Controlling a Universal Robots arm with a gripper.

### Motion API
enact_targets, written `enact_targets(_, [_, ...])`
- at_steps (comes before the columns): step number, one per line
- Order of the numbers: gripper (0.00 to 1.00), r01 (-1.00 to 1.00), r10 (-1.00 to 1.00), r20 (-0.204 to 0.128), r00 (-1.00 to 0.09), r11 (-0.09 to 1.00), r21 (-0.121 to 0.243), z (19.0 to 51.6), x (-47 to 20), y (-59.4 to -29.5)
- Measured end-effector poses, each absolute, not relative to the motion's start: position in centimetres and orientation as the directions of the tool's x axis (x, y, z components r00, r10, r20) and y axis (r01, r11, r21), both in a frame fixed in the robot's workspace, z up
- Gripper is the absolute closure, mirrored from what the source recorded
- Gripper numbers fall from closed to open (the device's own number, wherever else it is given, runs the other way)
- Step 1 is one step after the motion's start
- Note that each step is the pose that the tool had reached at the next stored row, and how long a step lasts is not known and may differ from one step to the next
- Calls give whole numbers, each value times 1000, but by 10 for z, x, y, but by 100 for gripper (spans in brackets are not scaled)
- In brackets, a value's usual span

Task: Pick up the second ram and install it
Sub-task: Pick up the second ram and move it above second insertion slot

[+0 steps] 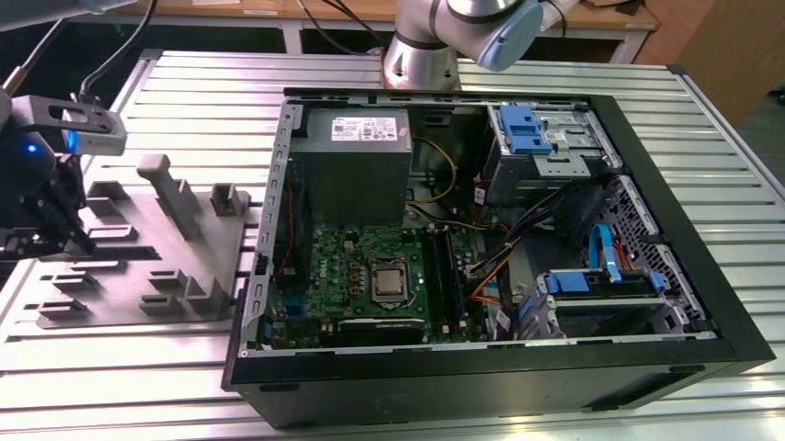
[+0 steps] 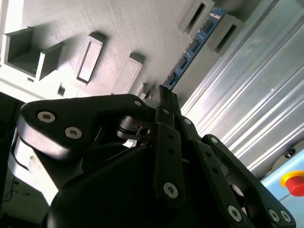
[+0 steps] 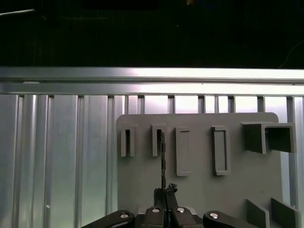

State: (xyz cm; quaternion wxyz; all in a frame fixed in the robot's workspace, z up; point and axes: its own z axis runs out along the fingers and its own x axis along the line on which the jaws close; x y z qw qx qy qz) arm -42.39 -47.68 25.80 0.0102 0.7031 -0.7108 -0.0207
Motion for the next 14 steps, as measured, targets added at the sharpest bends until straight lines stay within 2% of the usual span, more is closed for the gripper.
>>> enact_targets(14, [88, -999, -1000, -15, -11, 11, 42, 293, -424, -475])
